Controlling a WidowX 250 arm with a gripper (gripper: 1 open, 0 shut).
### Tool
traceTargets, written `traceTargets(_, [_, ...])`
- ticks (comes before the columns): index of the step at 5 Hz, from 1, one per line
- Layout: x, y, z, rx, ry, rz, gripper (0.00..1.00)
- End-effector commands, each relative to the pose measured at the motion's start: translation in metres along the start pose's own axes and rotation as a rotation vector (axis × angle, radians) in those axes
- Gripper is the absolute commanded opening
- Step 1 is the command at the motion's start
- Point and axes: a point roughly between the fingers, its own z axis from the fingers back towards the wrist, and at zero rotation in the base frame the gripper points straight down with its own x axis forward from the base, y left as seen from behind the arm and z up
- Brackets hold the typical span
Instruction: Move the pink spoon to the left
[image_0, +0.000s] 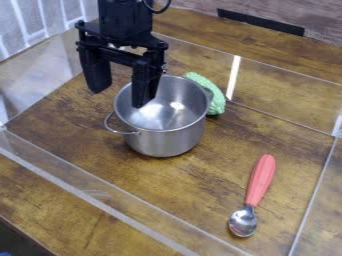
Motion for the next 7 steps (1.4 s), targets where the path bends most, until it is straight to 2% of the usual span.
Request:
traceTargets(1, [-0.001,-0.007,-0.010,-0.006,0.026,0.018,1.00])
traceTargets(2, [0.011,-0.042,-0.020,-0.013,0.011,0.017,1.00])
traceTargets(3, [0.030,-0.089,-0.032,-0.025,-0.020,0.025,1.00])
traceTargets(4, [0.040,-0.127,-0.036,-0.045,-0.056,0.030,1.00])
traceTargets(5, [0.047,-0.144,-0.042,-0.067,-0.085,0.045,1.00])
traceTargets(6, [0.057,-0.154,-0.049,-0.083,-0.105,0.062,0.00])
traceTargets(7, [0.066,-0.158,-0.052,-0.096,-0.113,0.062,1.00])
